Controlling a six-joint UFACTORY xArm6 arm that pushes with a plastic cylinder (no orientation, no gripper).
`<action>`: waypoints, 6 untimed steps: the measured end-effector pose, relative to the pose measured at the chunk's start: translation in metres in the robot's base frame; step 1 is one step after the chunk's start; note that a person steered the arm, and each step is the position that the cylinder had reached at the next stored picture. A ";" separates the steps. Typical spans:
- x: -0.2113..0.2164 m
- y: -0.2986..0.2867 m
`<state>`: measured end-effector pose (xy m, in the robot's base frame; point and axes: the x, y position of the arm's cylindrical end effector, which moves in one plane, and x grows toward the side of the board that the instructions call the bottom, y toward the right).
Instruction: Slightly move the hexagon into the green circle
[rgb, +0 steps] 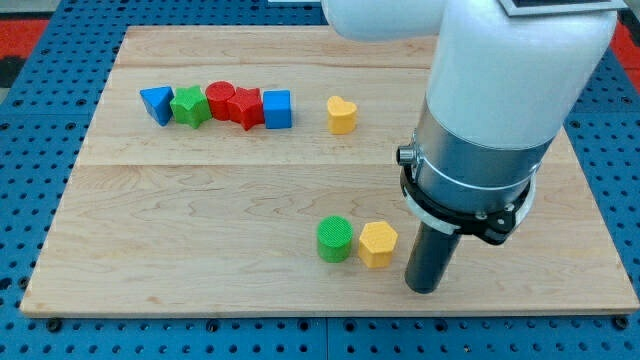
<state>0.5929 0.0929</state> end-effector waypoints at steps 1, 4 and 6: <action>0.000 0.000; -0.002 -0.021; -0.015 -0.027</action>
